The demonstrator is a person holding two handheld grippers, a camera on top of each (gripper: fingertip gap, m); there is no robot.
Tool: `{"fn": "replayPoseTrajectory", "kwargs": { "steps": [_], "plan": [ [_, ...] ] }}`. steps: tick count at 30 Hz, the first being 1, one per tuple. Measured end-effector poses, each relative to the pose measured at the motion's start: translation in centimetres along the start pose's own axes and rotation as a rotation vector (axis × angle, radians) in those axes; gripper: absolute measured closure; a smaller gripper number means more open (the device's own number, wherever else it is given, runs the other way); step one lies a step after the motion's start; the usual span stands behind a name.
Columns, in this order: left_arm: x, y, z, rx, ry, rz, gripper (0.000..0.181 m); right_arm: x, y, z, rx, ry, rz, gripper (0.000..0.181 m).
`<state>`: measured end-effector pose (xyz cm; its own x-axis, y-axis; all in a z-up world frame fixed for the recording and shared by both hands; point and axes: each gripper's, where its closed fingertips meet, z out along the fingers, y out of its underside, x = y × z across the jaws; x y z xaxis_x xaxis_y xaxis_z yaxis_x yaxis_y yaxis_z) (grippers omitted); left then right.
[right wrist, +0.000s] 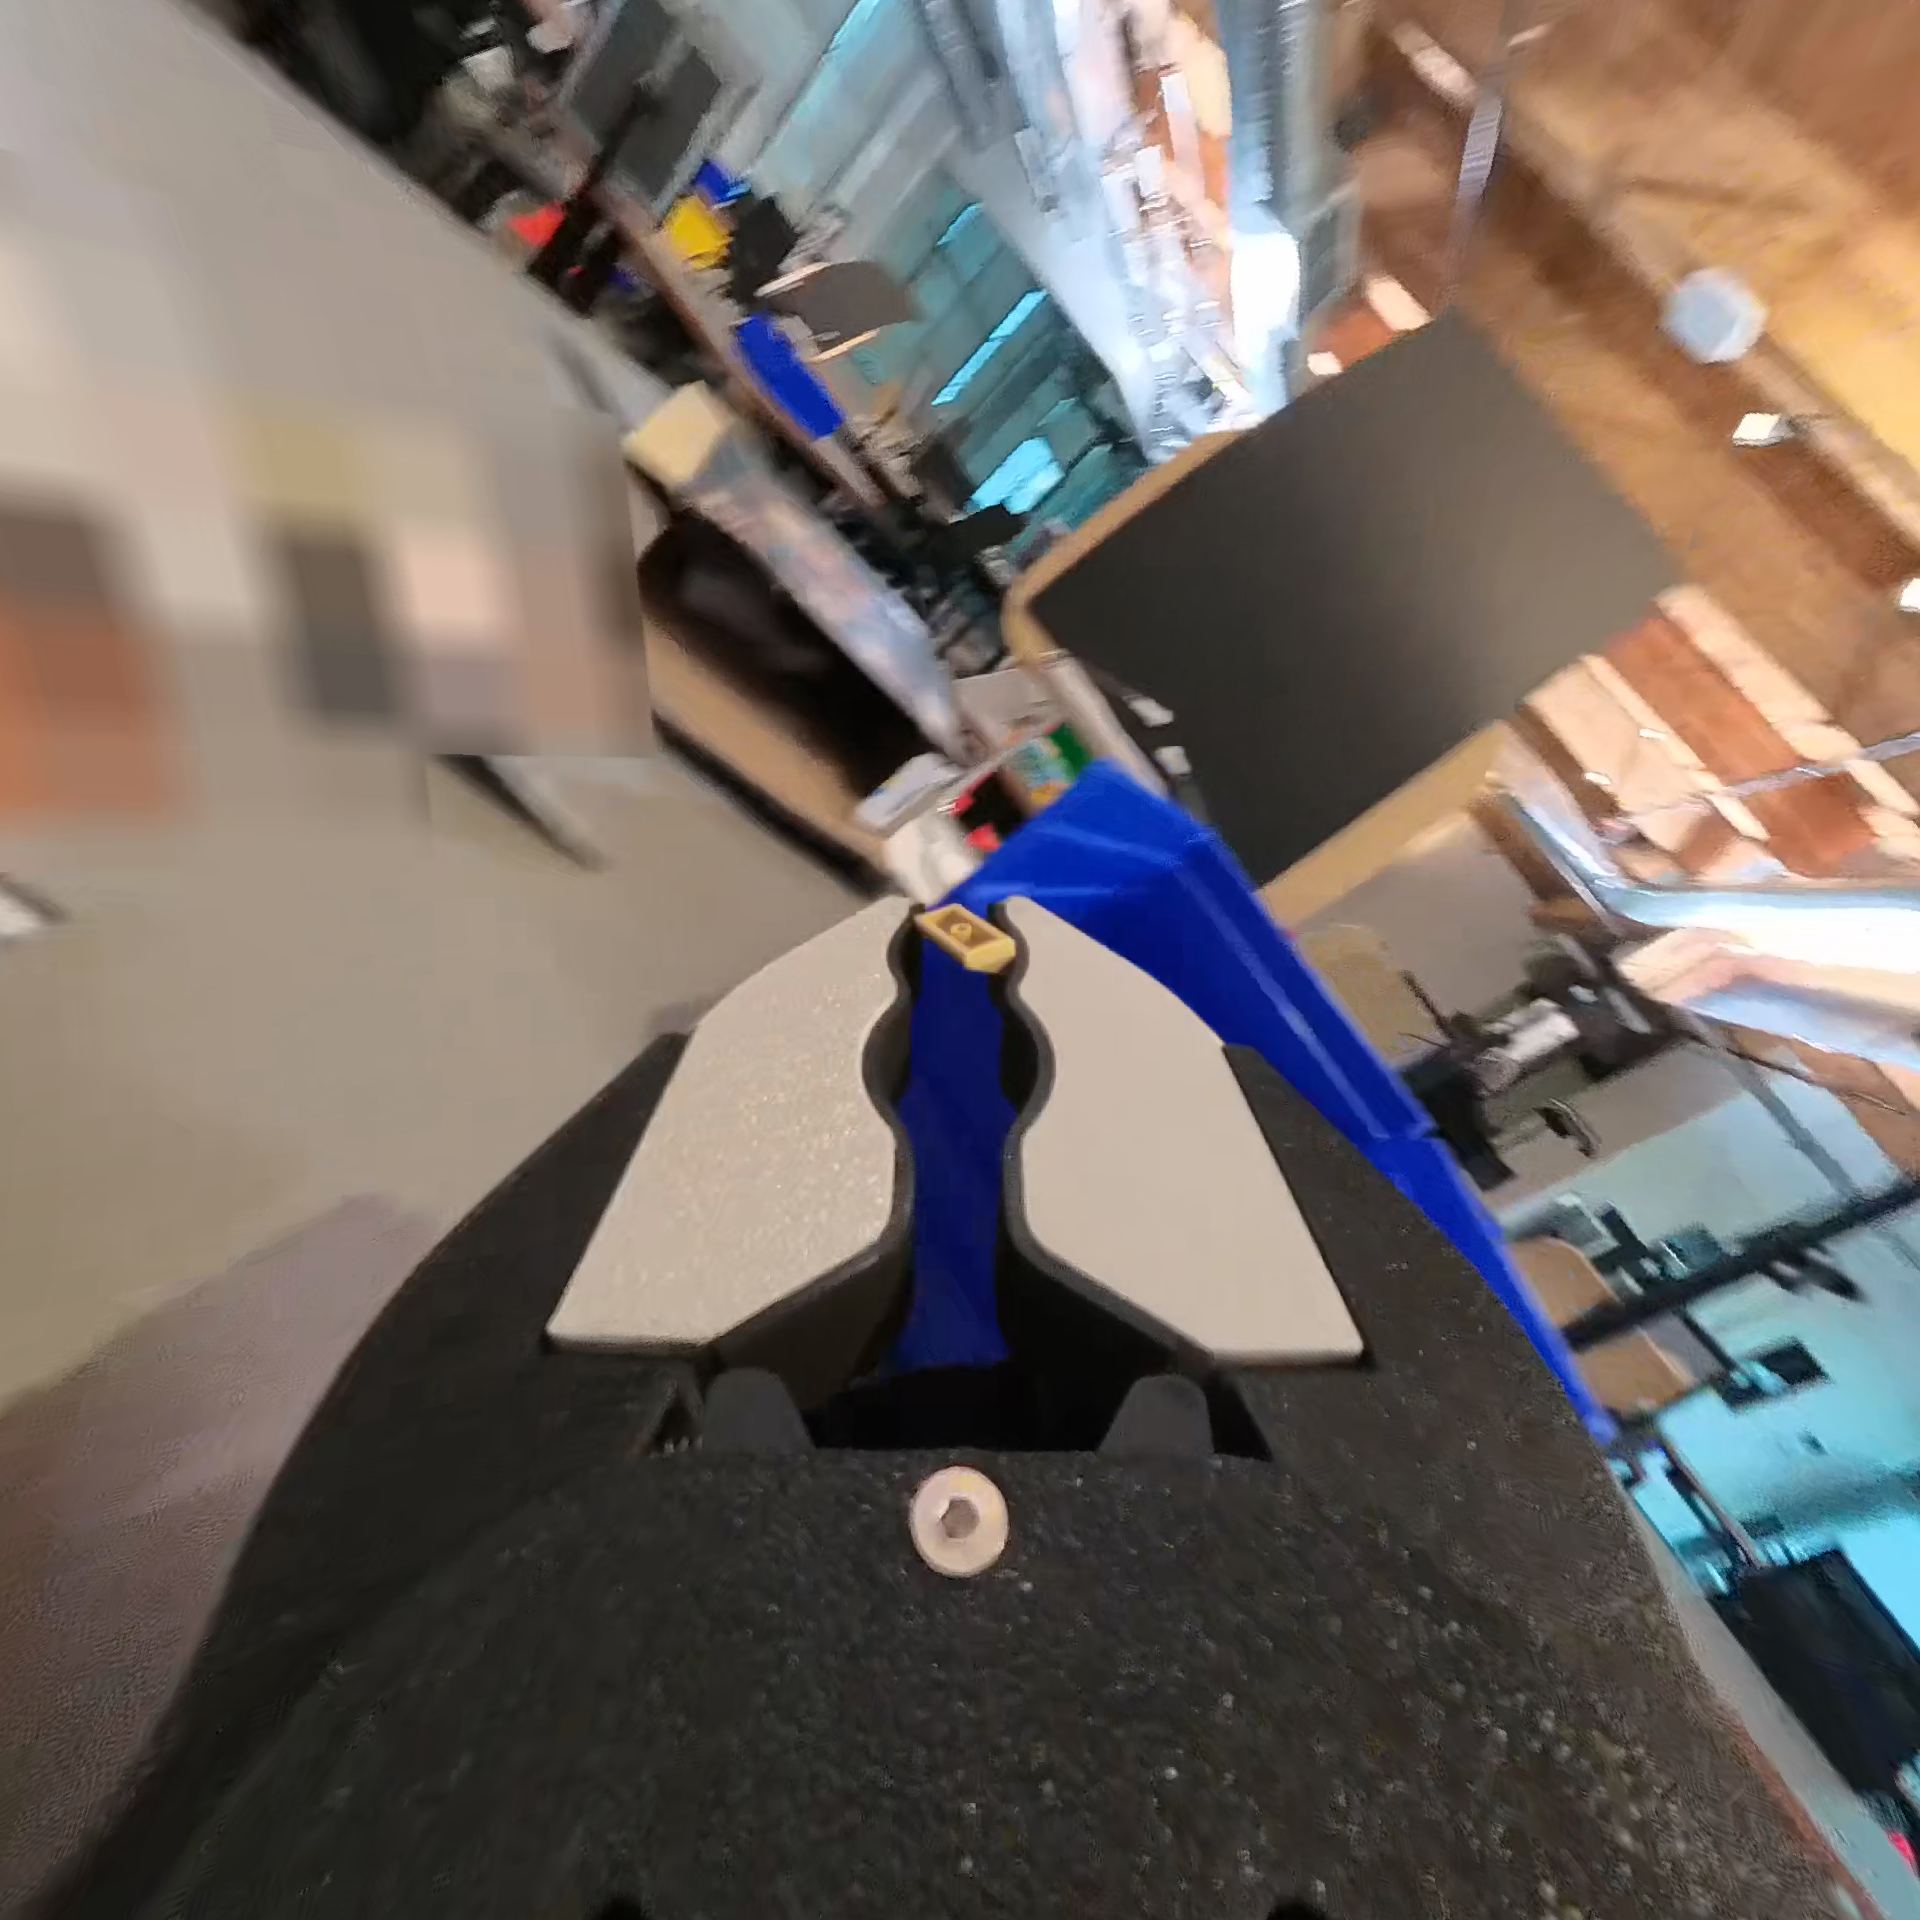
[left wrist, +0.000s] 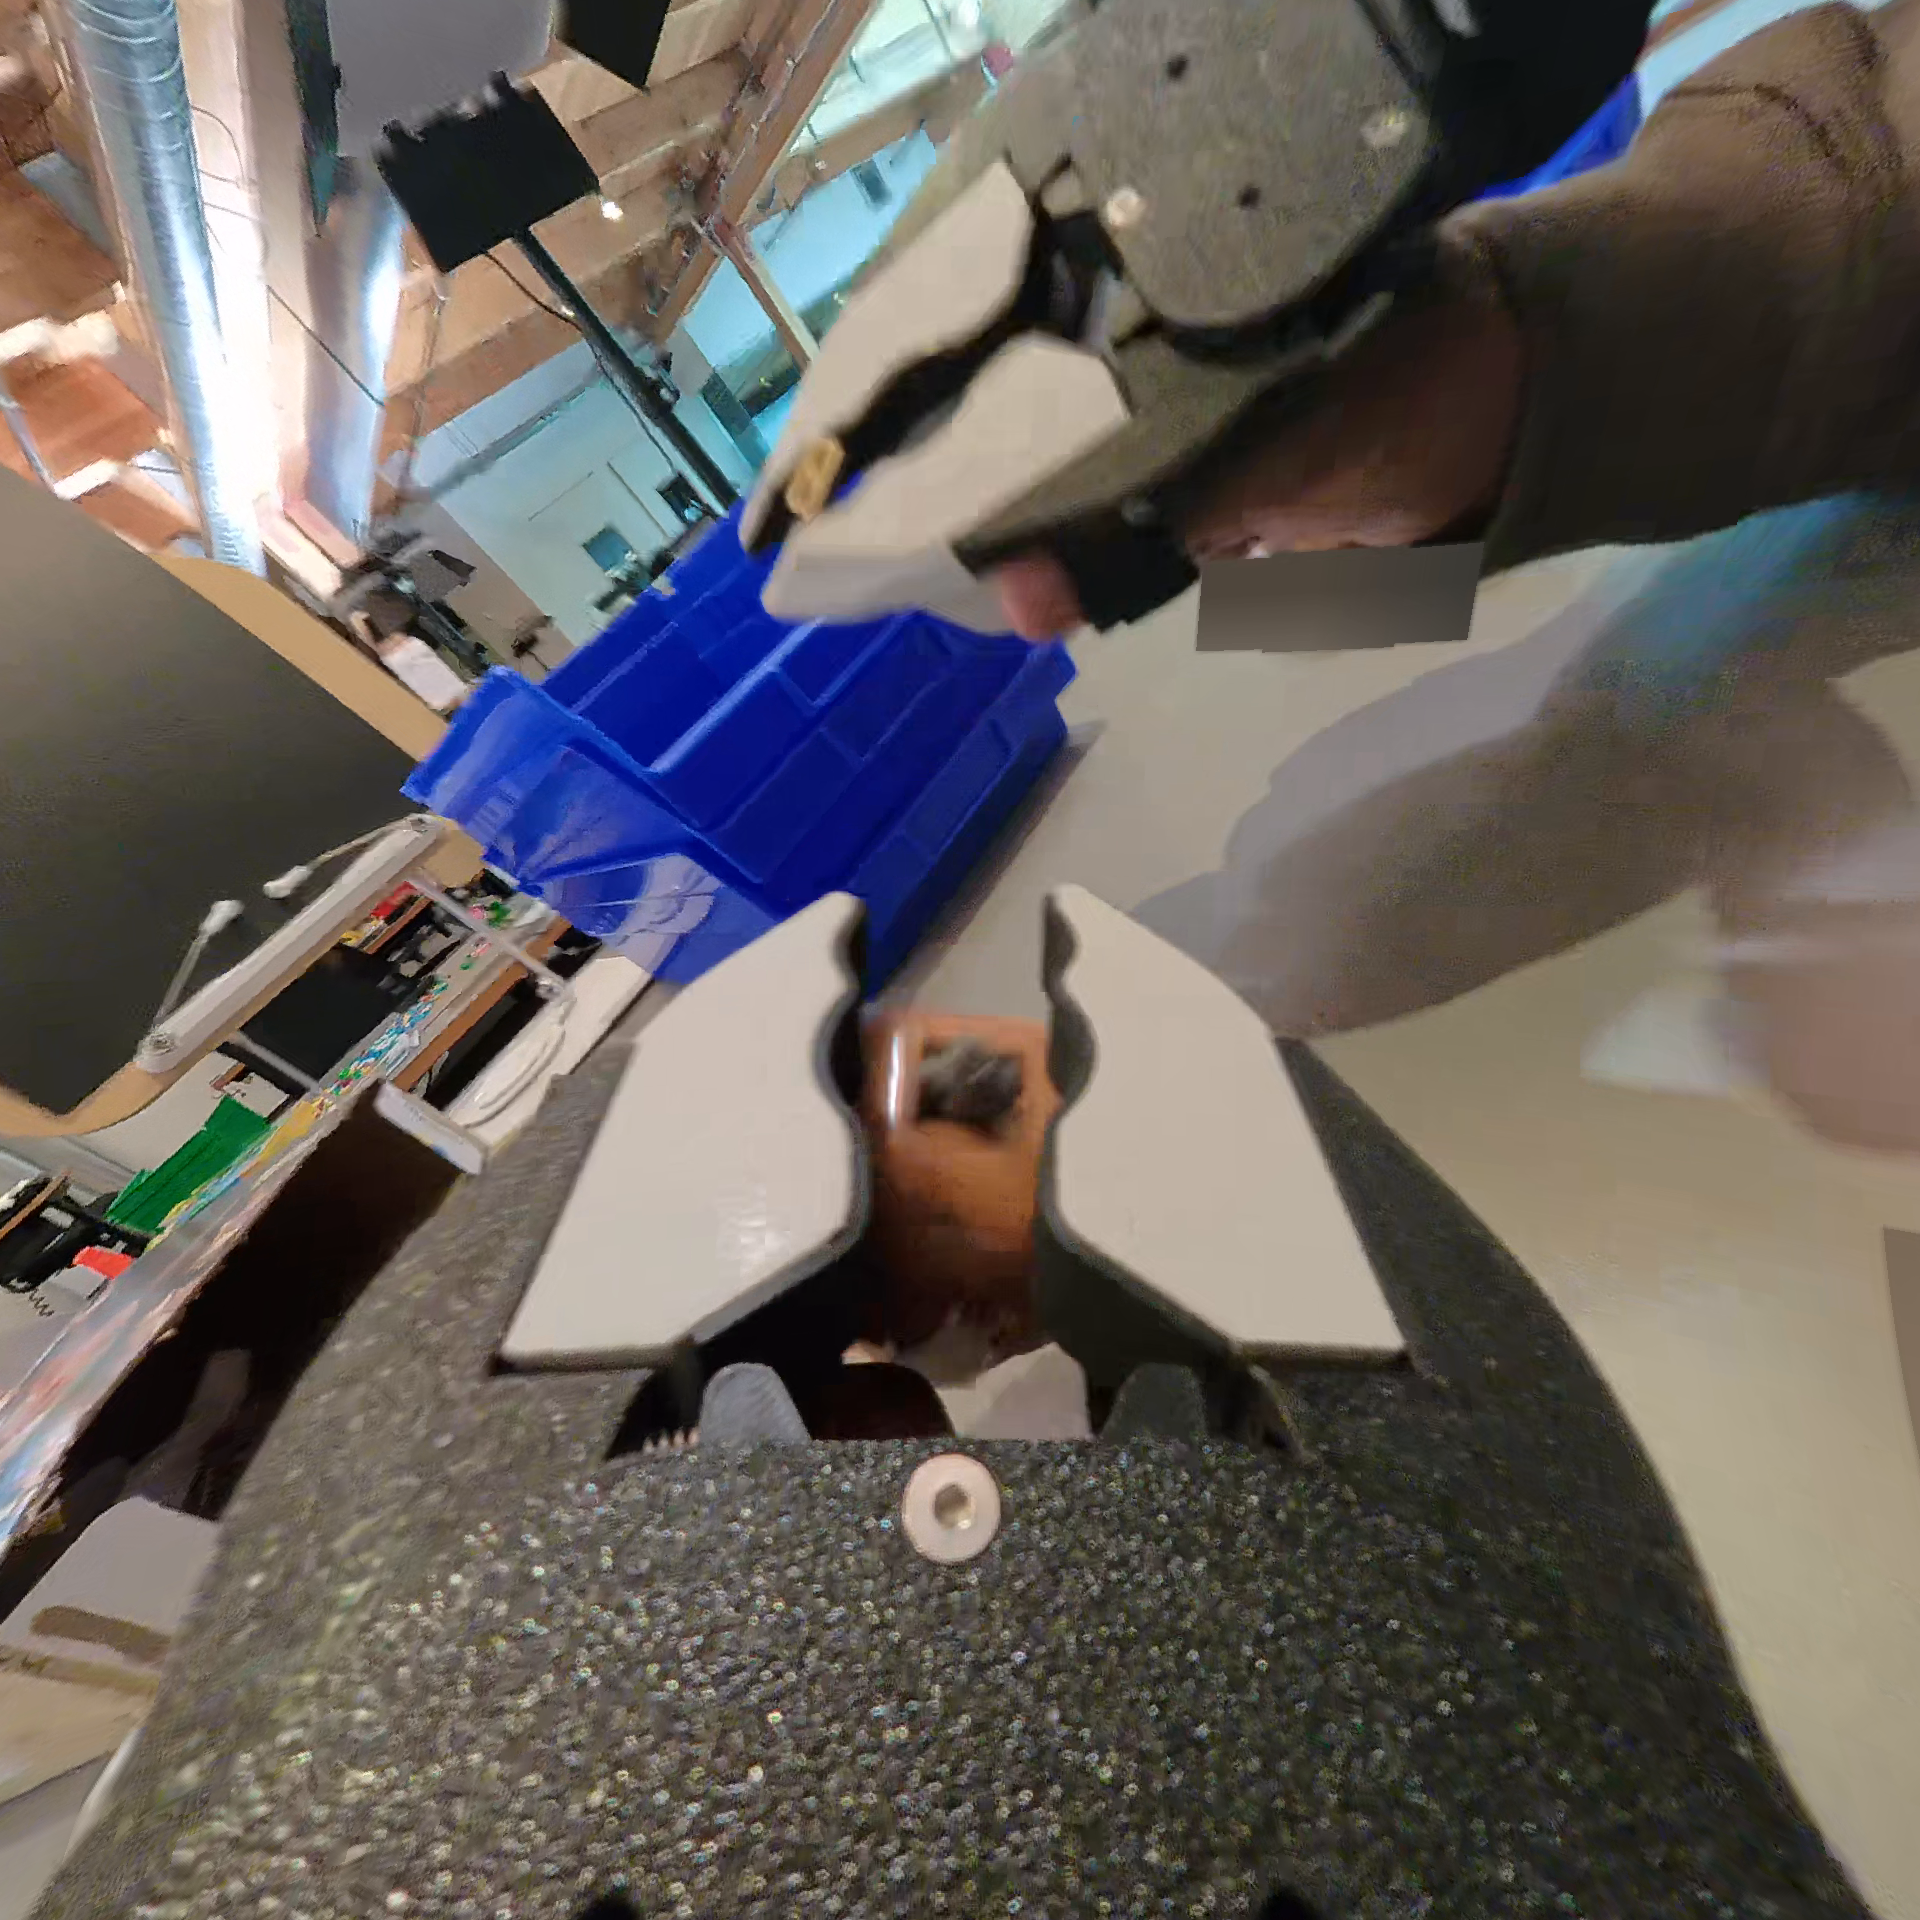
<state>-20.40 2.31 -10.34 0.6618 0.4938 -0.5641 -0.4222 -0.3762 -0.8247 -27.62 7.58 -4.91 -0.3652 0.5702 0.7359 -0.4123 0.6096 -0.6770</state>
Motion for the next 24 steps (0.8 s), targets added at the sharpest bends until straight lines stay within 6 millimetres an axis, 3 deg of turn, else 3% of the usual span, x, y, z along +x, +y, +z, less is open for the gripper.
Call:
{"fn": "replayPoseTrajectory", "kwargs": {
  "steps": [2, 4, 6, 9, 15, 19, 24],
  "plan": [
    [-0.9, -0.6, -0.4, 0.038, -0.051, -0.035, 0.174, 4.4, -1.1, 0.7, 0.012, 0.117, 0.060, 0.169],
    [-1.7, -0.2, -0.4, 0.029, -0.073, -0.100, 0.177, 8.0, -1.0, 2.2, -0.014, 0.191, 0.112, 0.169],
    [-1.5, 1.7, 0.1, -0.063, -0.044, -0.152, 0.174, 9.9, 0.7, 4.3, -0.075, 0.201, 0.178, 0.169],
    [-1.5, 2.5, 0.2, -0.108, -0.050, -0.146, 0.167, 10.1, 3.7, 5.9, -0.156, 0.169, 0.306, 0.169],
    [-2.2, 2.6, 0.2, -0.104, -0.061, -0.217, 0.154, 10.6, 8.9, 7.1, -0.375, 0.145, 0.365, 0.168],
    [-2.1, 2.8, 0.2, -0.116, -0.064, -0.201, 0.153, 11.6, 10.0, 7.8, -0.397, 0.160, 0.429, 0.162],
    [-2.3, 3.1, 0.2, -0.127, -0.067, -0.236, 0.150, 11.9, 9.8, 6.9, -0.359, 0.178, 0.444, 0.152]
  ]
}}
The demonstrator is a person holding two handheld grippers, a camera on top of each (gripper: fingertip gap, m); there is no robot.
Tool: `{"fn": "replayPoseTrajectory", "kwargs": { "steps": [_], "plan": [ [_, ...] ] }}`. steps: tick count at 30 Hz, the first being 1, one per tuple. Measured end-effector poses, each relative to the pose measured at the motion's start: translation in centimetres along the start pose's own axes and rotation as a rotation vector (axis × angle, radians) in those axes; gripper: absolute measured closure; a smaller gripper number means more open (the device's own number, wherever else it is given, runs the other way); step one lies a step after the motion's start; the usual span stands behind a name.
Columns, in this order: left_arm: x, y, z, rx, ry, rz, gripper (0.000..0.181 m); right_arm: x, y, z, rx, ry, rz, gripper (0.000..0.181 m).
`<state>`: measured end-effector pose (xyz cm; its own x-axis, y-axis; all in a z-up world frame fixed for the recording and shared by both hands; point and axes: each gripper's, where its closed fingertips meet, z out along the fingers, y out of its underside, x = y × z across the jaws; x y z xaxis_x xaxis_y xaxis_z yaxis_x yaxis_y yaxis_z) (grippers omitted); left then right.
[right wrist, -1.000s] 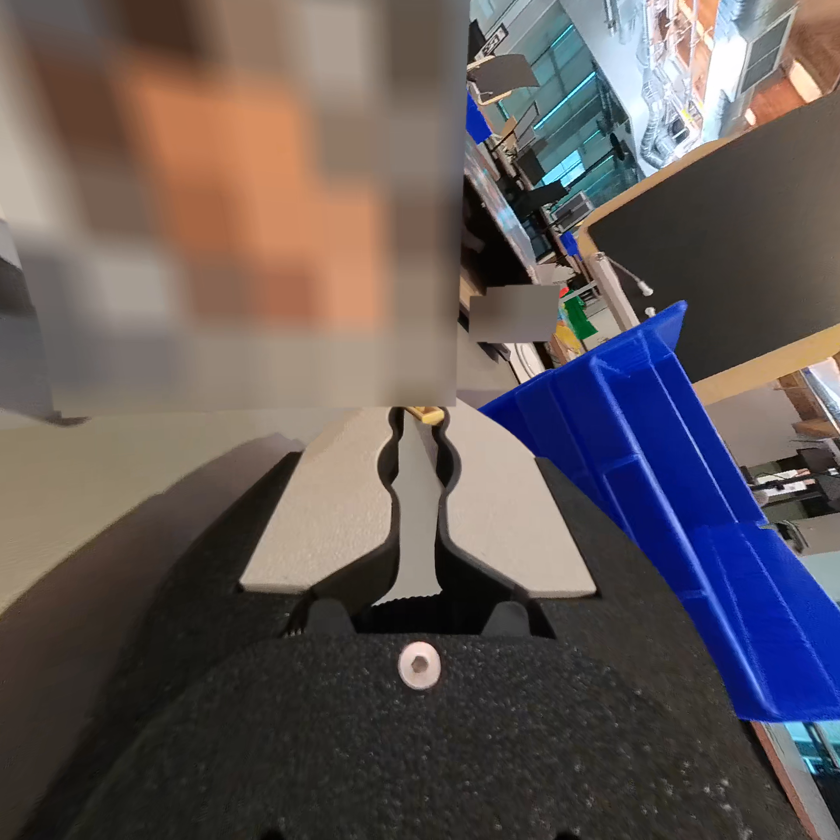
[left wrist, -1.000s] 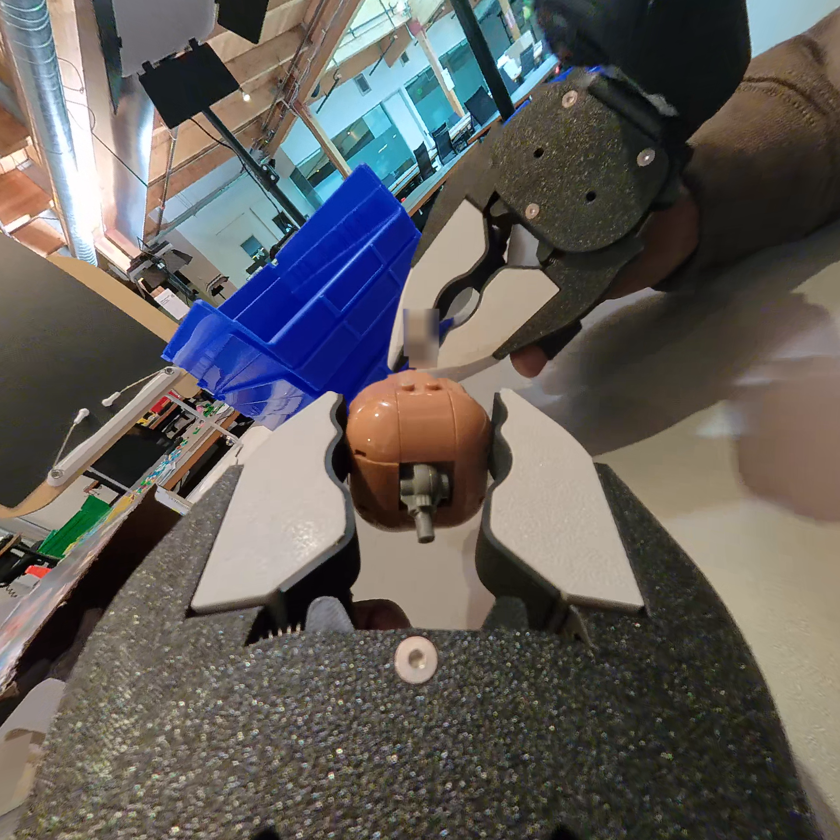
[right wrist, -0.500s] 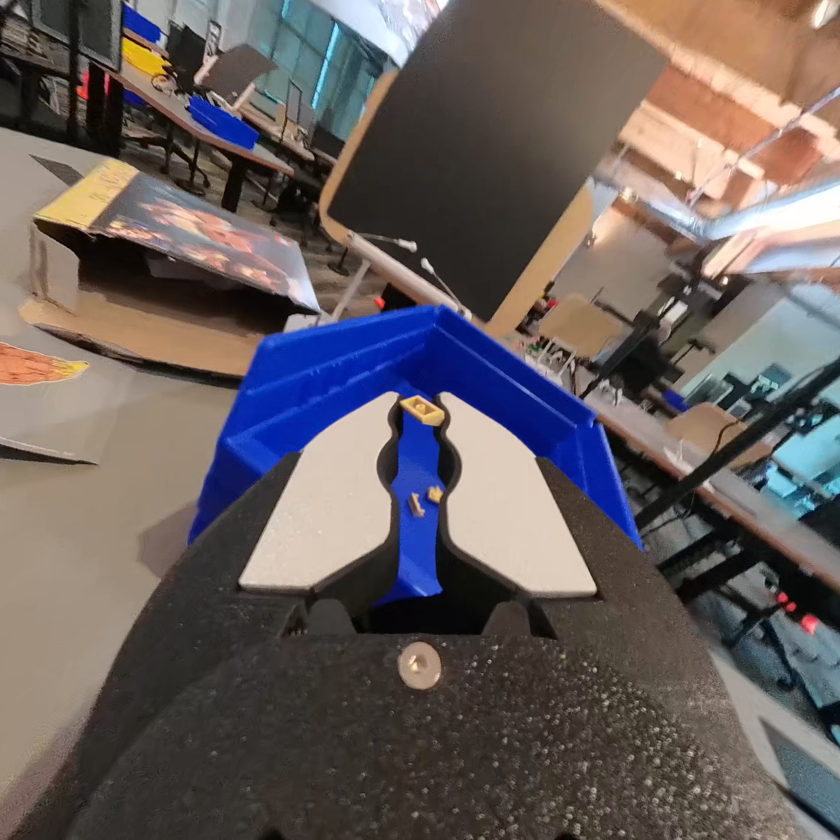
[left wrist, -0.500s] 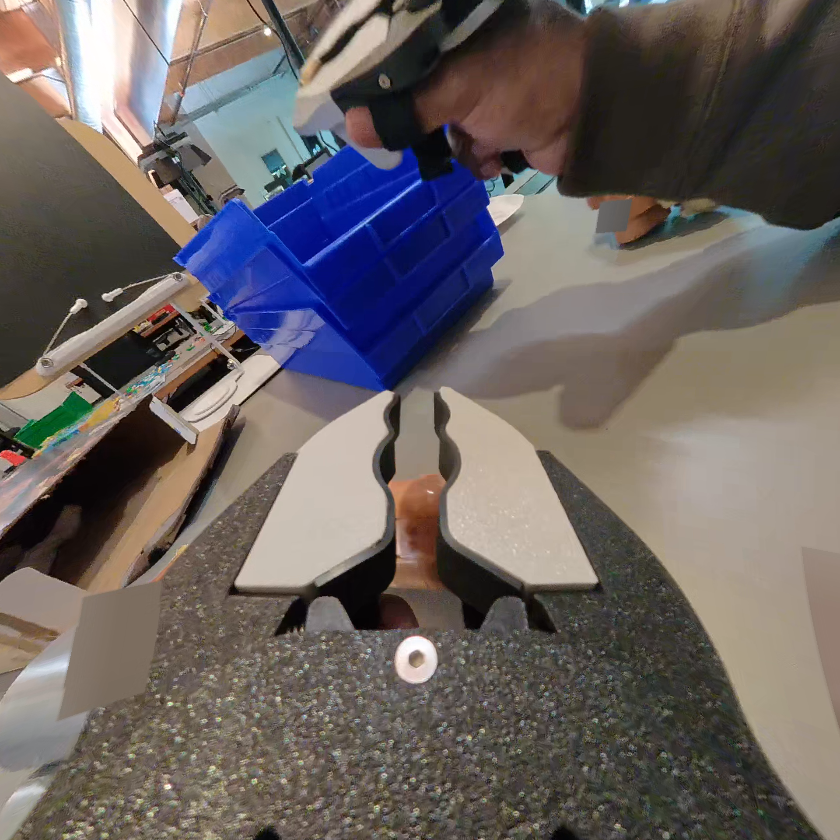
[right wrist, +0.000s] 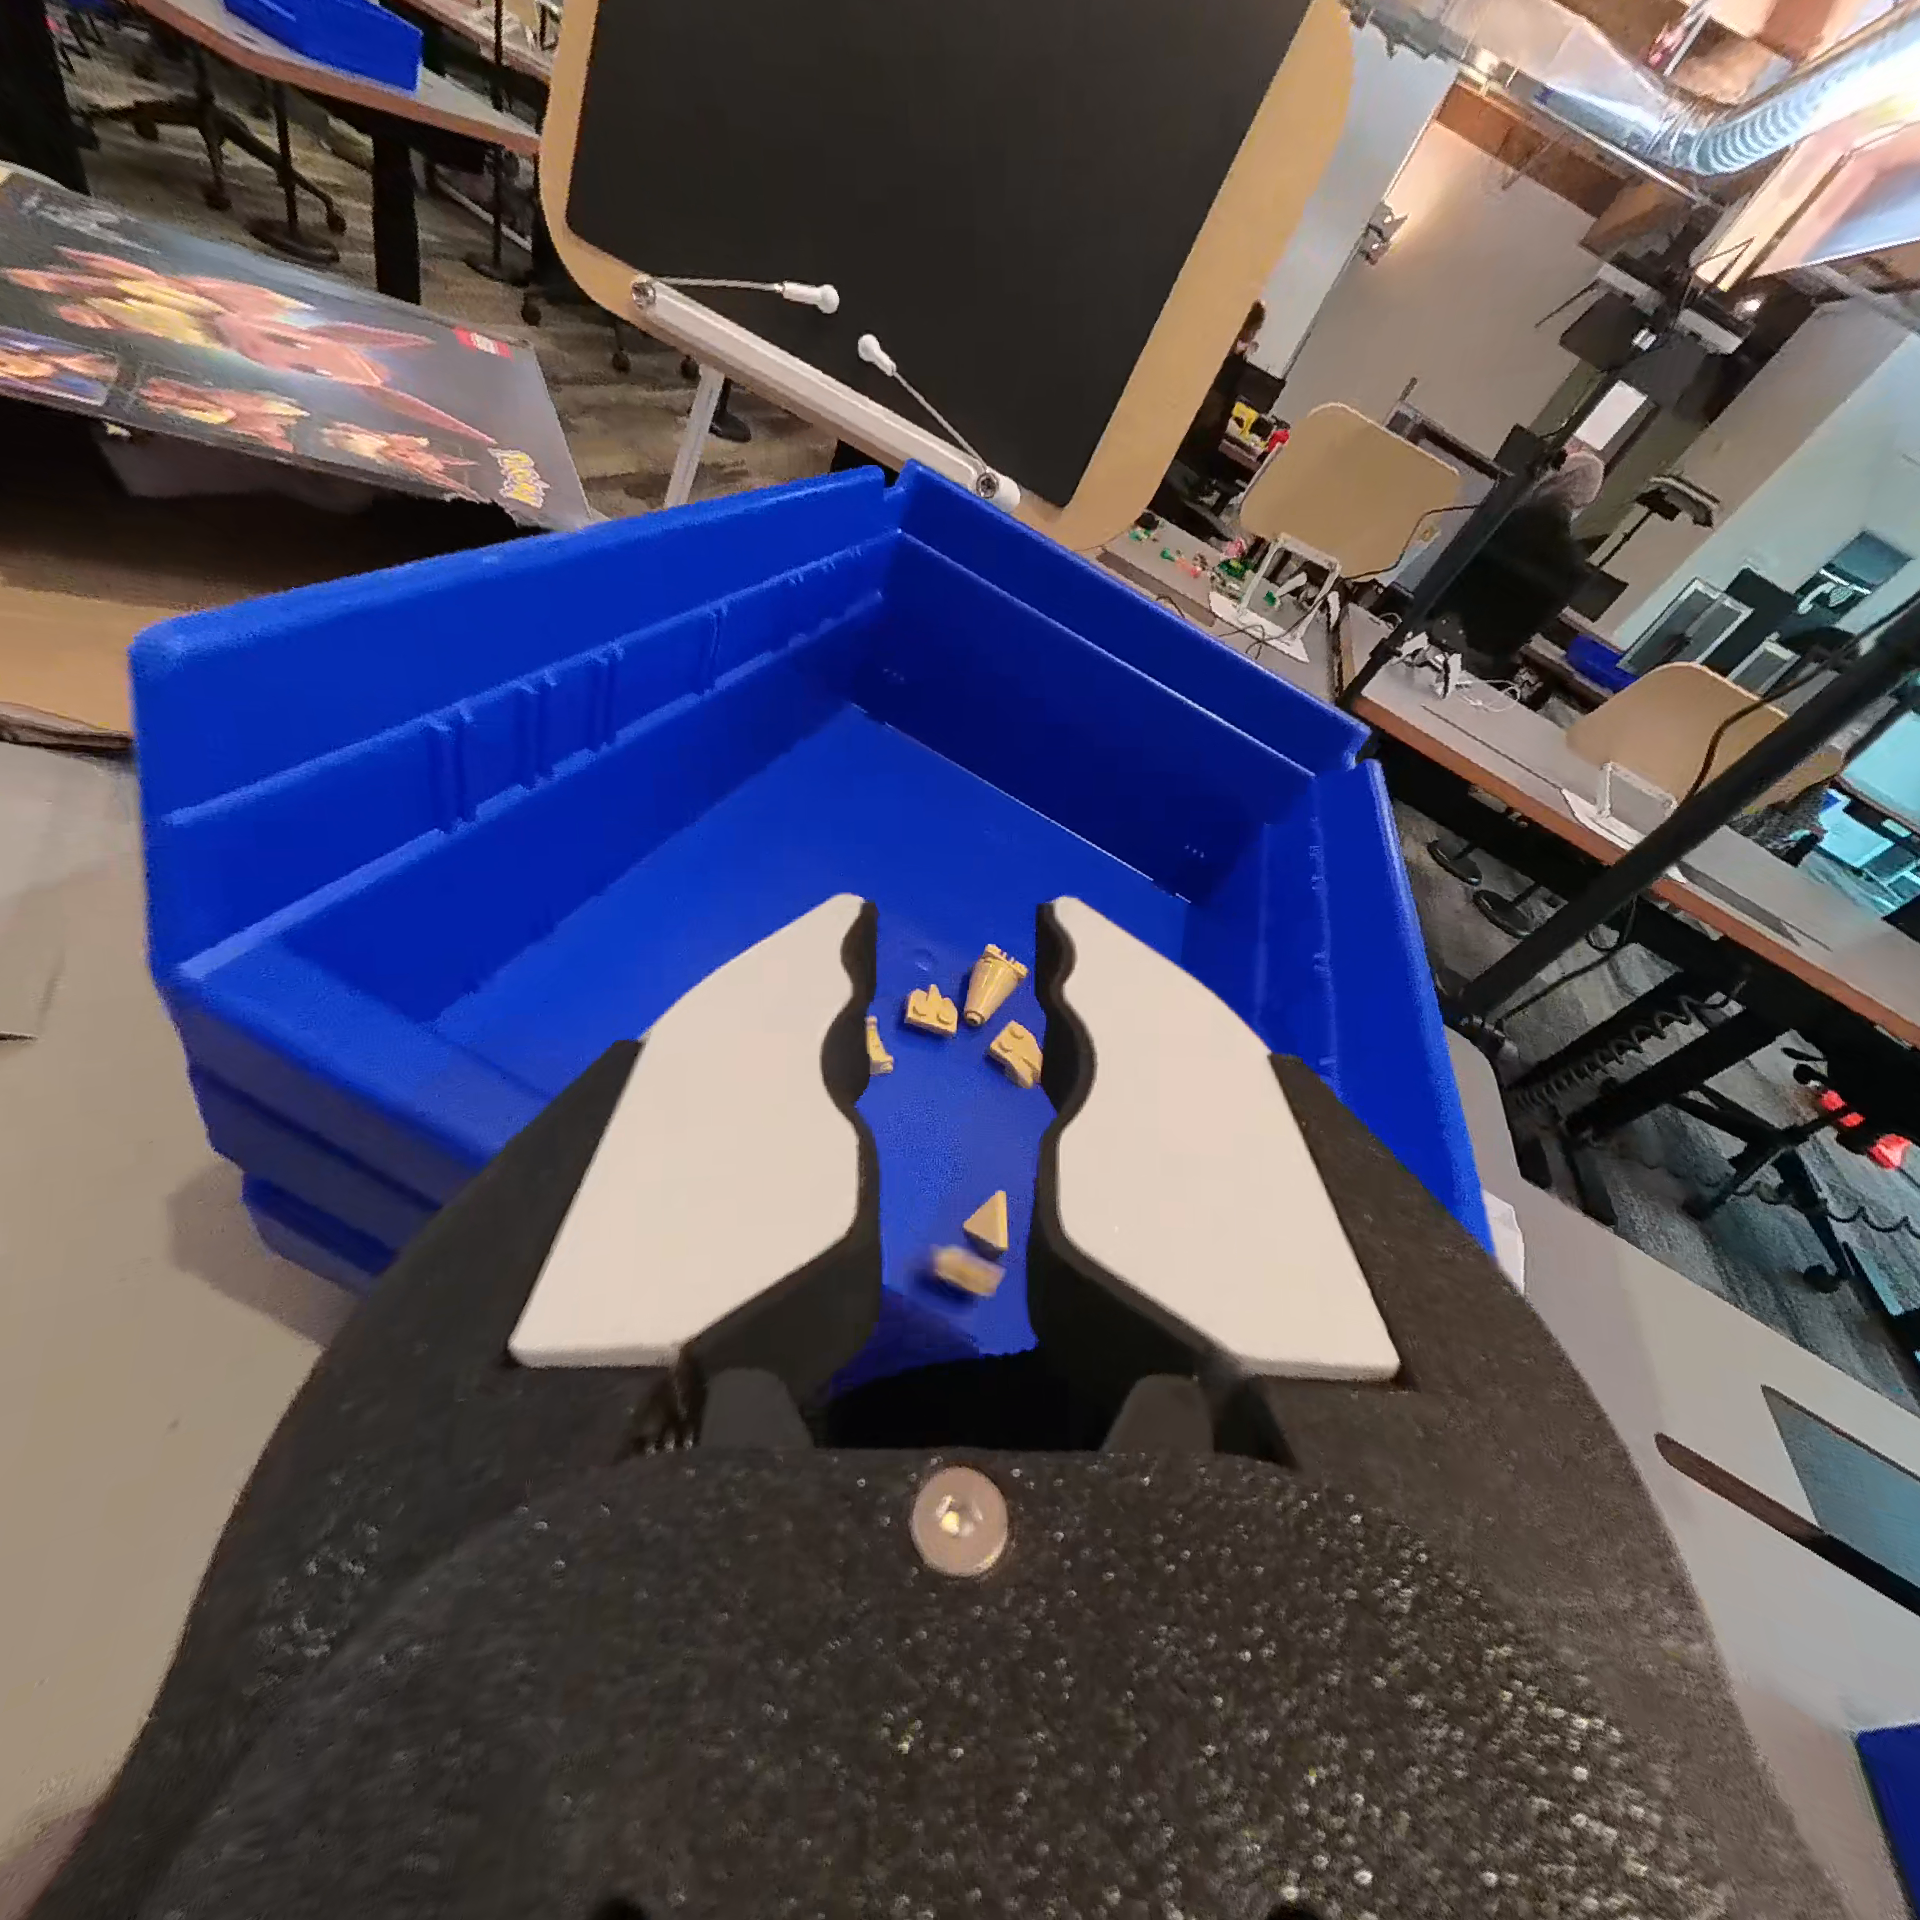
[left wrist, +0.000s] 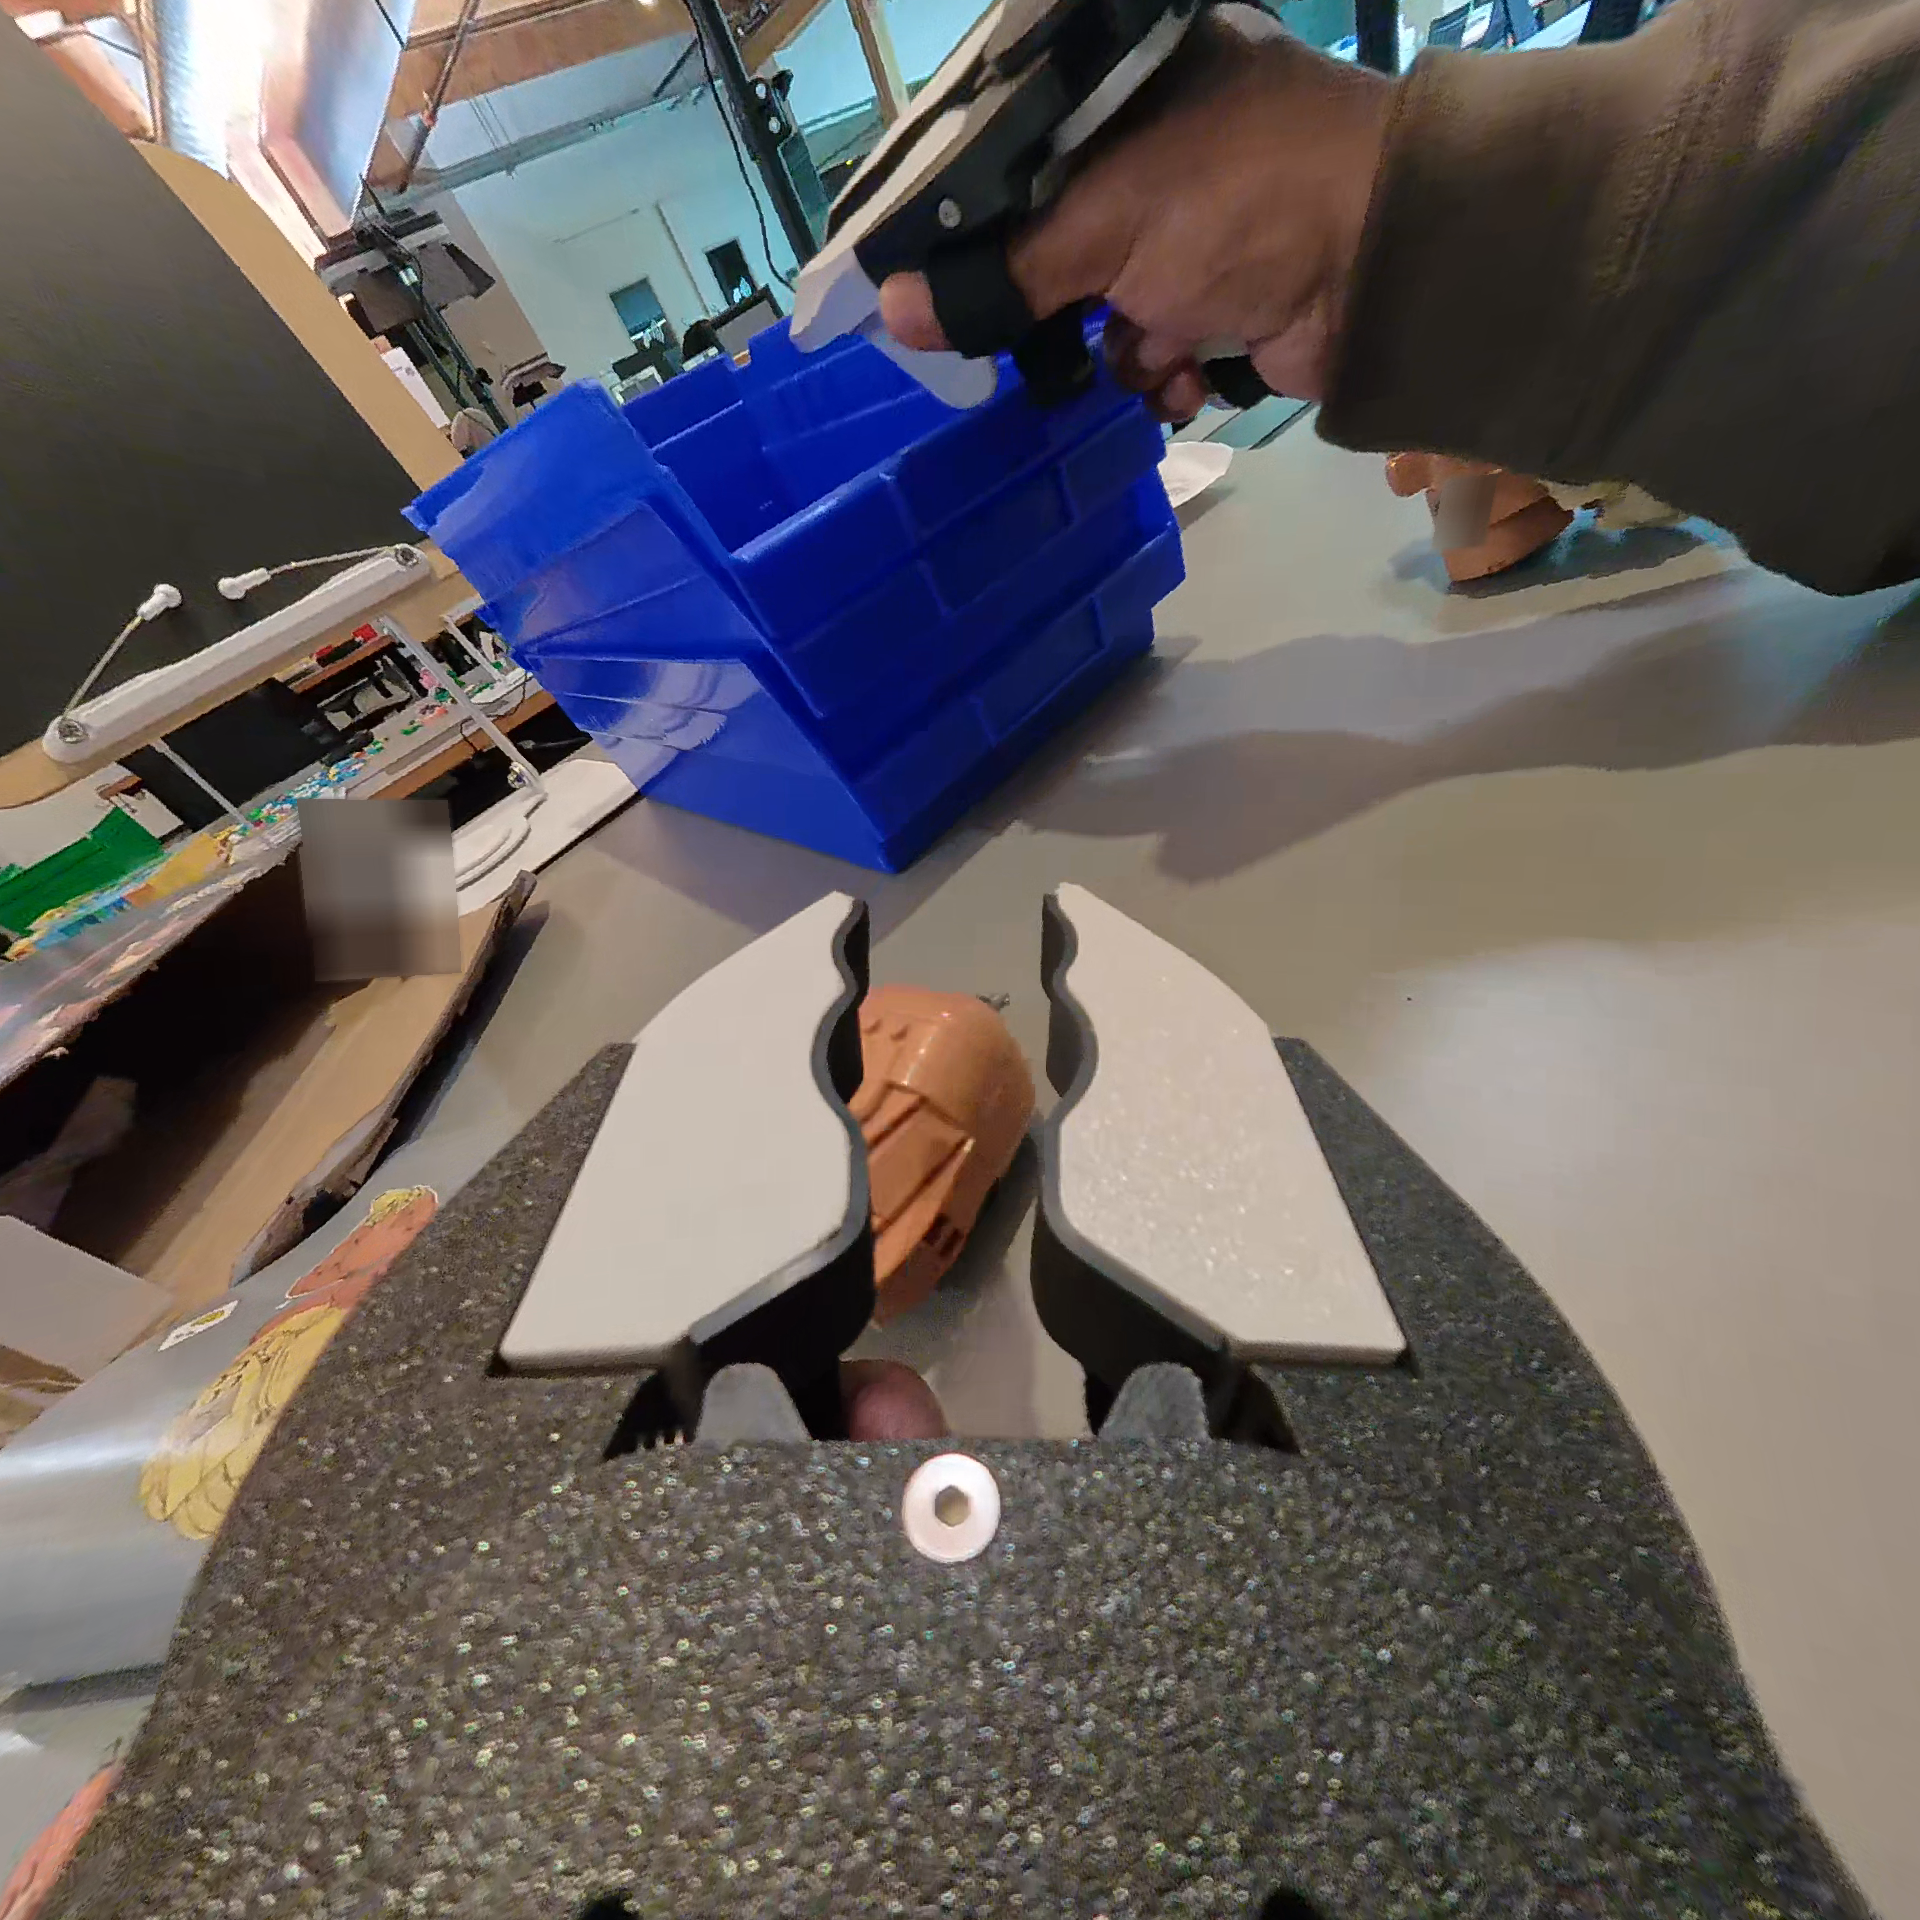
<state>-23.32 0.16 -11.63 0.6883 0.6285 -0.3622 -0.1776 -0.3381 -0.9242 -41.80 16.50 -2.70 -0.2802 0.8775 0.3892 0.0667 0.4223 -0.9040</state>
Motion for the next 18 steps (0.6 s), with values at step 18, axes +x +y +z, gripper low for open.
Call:
{"fn": "replayPoseTrajectory", "kwargs": {
  "steps": [18],
  "plan": [
    [-2.0, 8.3, -0.9, -0.458, 0.236, -0.061, 0.119, -20.5, 5.3, -8.3, -0.031, -0.780, -0.208, 0.151]
  ]
}}
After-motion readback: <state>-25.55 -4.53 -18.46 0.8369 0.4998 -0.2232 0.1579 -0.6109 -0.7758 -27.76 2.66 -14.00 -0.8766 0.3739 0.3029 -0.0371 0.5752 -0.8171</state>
